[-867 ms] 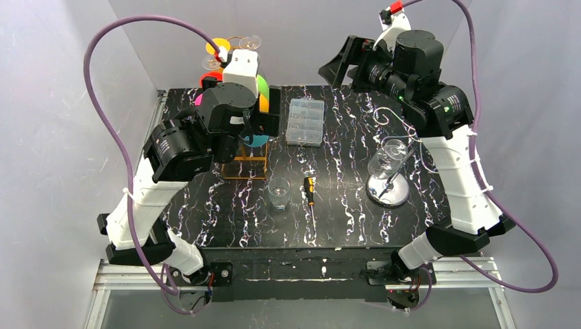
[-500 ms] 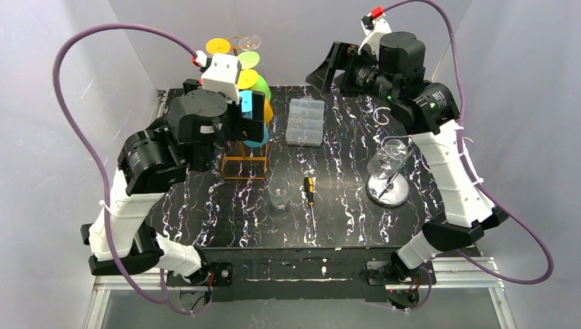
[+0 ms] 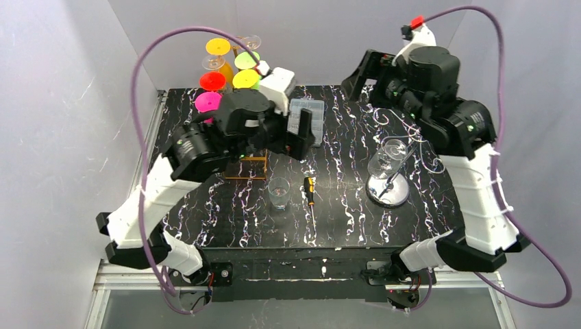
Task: Take the wine glass off the wine glass rack
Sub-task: Pick up the wine glass from the wine rack.
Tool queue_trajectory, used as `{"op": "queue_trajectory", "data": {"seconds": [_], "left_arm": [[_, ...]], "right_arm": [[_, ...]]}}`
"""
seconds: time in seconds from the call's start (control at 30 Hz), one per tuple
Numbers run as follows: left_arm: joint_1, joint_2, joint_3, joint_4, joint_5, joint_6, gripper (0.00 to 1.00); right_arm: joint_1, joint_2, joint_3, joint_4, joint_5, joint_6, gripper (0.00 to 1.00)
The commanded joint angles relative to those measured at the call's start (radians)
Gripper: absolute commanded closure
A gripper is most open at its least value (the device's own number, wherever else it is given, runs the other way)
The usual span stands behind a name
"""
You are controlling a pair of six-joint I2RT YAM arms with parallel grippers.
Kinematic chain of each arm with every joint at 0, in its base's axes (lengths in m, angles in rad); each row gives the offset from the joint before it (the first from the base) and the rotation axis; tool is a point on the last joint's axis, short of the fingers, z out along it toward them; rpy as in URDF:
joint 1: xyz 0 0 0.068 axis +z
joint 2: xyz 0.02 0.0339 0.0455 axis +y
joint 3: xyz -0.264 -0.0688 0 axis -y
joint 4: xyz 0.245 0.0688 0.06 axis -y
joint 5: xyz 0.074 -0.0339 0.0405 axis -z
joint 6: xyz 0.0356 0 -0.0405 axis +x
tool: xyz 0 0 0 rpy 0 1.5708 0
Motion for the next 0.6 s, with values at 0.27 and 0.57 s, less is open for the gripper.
{"op": "queue_trajectory", "data": {"seconds": [0.27,0.57], "left_arm": [[-0.053,0.037,-0.074,0.150,0.070,0.000,0.01],[-0.054,-0.008,-0.133,0.155,0.012,-0.013,0.01]], "right_arm": [[0.001,-0.109,0.158,-0.359,0.155,0.022,0.00],[0.001,-0.231,-0.062,-0.482,0.131,0.064,0.00]]}}
